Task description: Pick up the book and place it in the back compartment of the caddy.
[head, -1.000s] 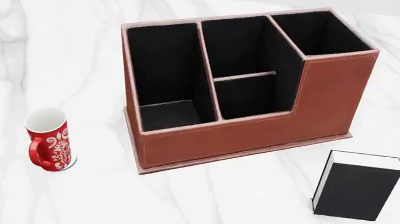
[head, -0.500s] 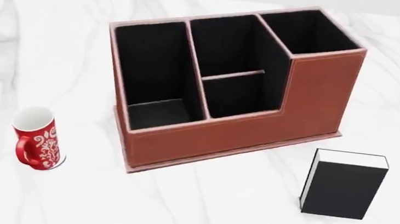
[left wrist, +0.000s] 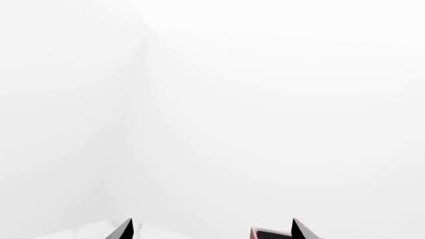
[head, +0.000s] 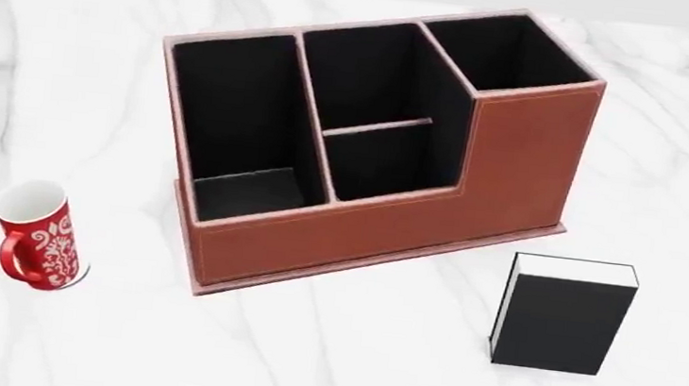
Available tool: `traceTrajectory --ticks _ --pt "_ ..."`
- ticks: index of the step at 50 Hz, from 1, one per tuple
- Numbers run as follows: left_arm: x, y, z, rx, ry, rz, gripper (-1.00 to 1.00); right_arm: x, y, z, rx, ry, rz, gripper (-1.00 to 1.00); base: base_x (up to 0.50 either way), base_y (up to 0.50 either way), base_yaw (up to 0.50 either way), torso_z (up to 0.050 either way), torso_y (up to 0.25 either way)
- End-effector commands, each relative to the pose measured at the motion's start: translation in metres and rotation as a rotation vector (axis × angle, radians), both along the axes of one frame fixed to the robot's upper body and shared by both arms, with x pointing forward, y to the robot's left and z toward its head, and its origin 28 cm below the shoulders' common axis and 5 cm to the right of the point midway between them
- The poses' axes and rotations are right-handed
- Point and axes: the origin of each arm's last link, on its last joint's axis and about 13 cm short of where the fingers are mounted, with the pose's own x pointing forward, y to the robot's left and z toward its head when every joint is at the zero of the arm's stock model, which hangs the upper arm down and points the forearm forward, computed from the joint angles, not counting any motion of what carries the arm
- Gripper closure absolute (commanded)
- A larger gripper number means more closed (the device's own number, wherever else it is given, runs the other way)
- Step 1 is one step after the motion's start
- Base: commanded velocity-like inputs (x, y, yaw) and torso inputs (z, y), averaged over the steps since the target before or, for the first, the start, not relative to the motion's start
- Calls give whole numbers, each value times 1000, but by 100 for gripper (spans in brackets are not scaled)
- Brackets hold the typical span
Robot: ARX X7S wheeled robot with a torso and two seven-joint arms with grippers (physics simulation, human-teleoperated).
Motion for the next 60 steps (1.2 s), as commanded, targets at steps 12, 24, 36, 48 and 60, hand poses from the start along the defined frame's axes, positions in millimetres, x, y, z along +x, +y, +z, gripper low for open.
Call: traceTrajectory --ticks 12,24,36,48,60 --pt "0 1 -1 1 -1 -13 -100 3 3 -1 -3 3 -1 -100 0 -84 0 0 0" --pt "0 1 0 -8 -3 -3 -100 3 1 -1 4 0 -2 -100 0 -84 0 0 0" --pt "-1 0 -1 -9 -3 -4 -100 3 2 -2 -1 10 2 -100 0 -85 0 0 0" --pt "-1 1 0 -10 -2 -4 -100 3 1 -2 4 10 -2 -100 0 -84 0 0 0" --pt "-1 1 1 -11 -2 -4 -100 4 2 -2 4 11 1 -100 0 -84 0 0 0"
